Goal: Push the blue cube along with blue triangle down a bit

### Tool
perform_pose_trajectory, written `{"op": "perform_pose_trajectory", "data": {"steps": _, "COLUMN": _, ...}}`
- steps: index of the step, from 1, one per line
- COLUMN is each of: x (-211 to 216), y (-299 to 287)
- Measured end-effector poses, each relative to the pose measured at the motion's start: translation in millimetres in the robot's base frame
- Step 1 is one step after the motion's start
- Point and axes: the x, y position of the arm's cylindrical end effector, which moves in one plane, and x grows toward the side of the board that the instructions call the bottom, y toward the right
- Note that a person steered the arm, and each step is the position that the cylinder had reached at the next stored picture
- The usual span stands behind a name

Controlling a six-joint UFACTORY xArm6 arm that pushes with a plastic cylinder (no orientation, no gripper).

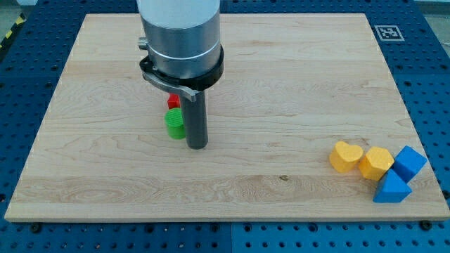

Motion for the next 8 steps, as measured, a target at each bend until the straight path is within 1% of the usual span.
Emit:
{"op": "perform_pose_trajectory", "data": {"steps": 1, "x": -11.7, "y": 53.7}}
{"op": "perform_pose_trajectory", "data": {"steps": 2, "x": -22.5, "y": 144.8}}
{"op": "perform_pose_trajectory", "data": {"steps": 4, "x": -15.8, "y": 339.4}}
{"op": "perform_pose_trajectory", "data": {"steps": 5, "x": -5.8, "y": 389.7}}
{"op": "perform_pose_trajectory", "data": {"steps": 7, "x": -1.1, "y": 296.9}}
{"op": "perform_pose_trajectory", "data": {"steps": 8, "x": 5.3, "y": 294.8}}
